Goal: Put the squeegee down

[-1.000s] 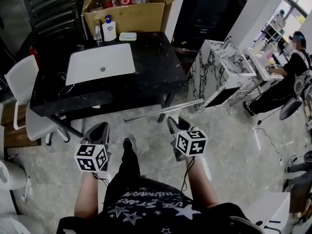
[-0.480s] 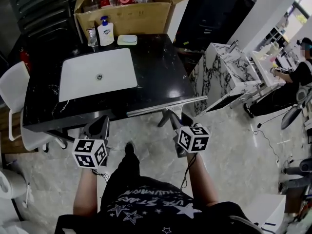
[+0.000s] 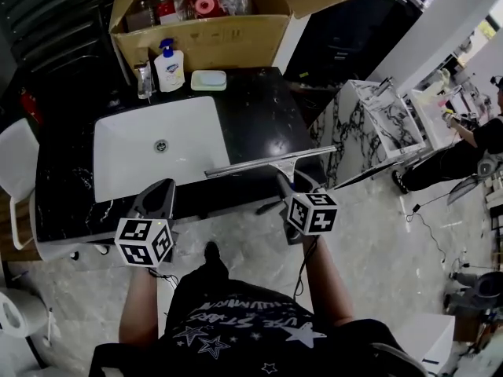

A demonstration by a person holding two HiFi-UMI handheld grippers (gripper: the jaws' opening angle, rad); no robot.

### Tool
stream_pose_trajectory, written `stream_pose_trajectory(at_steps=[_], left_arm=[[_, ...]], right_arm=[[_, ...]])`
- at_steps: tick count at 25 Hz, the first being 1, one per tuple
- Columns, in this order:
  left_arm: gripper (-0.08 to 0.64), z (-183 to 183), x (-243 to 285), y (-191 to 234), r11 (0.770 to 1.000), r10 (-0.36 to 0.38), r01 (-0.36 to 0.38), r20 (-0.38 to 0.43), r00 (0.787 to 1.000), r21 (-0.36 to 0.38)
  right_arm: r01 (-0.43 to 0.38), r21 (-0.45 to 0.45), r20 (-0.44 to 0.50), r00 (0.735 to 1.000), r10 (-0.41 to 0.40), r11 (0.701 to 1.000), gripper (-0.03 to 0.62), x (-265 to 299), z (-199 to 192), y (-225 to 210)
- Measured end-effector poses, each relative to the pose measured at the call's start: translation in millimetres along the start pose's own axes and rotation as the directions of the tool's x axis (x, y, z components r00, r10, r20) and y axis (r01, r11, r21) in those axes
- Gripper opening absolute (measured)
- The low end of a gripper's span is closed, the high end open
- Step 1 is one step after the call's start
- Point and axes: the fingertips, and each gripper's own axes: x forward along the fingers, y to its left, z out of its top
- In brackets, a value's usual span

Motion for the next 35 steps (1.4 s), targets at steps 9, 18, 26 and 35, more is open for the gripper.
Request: stream_pose_trajectory(at_steps=[9,18,26,35], left_arm=[[0.029,41.3,67.0,58.4,1.000,-0.002,0.002,0.010,1.000,-0.005],[0.029,59.1,111.2,104.7,0.999,0.022,-0.022,0.002,1.000,-0.028],[0.029,56.7,135.1,119.2,0.999,0.019,-0.020,-0.023,1.000,-0.042],[0.029,52.2,151.7,117.1,0.999,-0.001,-0.002,-0.050,0.999,-0.043]], right_arm=[[0.044,-0.001,-0.031,0.999,-0.044,0.999,0.146,95.6,52.0,-14.3],[0.056,-0.016,-0.088,0.995,-0.057,0.998,0.146,172.0,78.4,-28.4],[0.085,-0.012,-0.137,0.987,-0.086,0.996,0.147,220.7,87.3,-45.8],[0.104,-0.031,-0.187,0.976,-0.108,0.994,0.147,248.8,85.6,-57.3]])
